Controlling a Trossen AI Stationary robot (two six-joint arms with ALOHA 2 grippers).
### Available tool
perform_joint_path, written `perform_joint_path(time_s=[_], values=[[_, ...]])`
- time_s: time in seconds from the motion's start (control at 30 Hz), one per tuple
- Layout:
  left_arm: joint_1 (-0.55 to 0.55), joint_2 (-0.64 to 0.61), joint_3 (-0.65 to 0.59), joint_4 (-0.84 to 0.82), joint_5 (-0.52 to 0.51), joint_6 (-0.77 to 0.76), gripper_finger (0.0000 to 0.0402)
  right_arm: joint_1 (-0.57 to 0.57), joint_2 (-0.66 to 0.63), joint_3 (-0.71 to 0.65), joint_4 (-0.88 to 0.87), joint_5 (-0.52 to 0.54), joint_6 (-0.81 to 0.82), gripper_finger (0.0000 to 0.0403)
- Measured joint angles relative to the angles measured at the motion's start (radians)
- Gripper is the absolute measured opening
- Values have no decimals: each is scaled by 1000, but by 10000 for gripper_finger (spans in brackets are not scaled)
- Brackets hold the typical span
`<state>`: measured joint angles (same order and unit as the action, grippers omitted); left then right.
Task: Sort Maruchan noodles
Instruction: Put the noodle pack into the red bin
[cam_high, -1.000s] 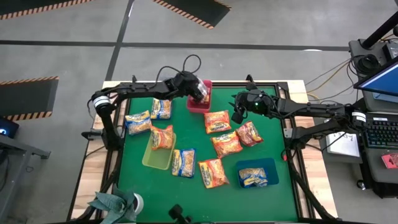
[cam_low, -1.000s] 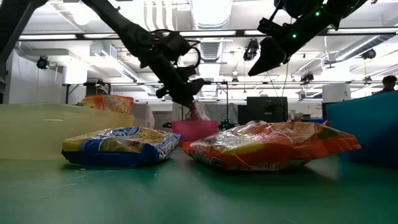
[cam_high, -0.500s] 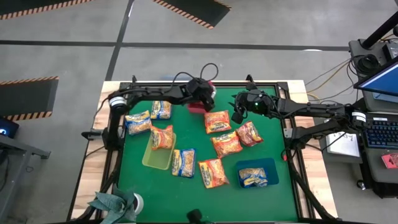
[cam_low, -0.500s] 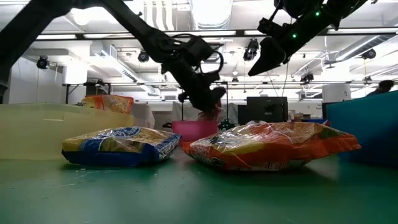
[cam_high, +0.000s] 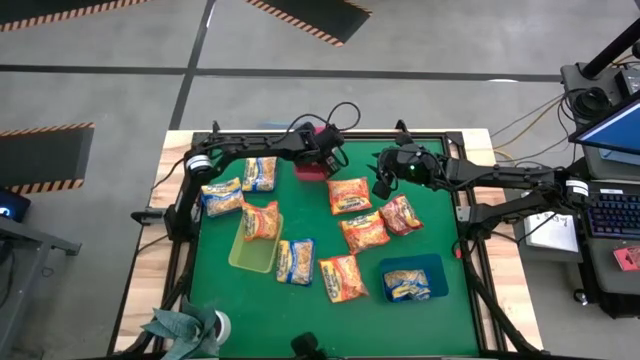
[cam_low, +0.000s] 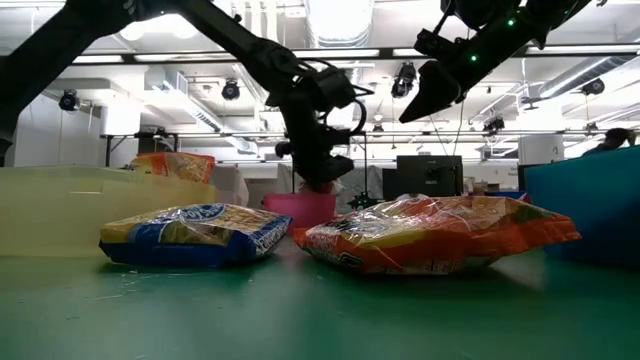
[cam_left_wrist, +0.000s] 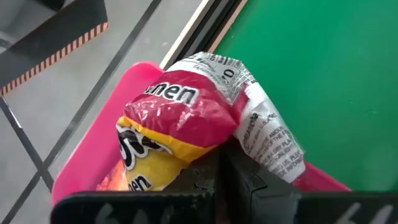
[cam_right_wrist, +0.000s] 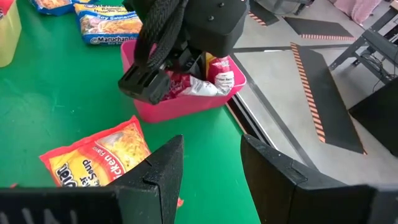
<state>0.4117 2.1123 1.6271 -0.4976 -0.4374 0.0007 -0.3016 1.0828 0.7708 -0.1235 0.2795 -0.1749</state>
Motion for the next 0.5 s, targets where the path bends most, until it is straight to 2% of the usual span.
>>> perform_joint_path(time_s=[0.4, 0.5], values=[[11, -69, 29, 1, 19, 98, 0, 0, 0, -3, 0, 0, -1, 150], [28, -84, 29, 47, 28, 120, 0, 0, 0, -3, 0, 0, -1, 150]])
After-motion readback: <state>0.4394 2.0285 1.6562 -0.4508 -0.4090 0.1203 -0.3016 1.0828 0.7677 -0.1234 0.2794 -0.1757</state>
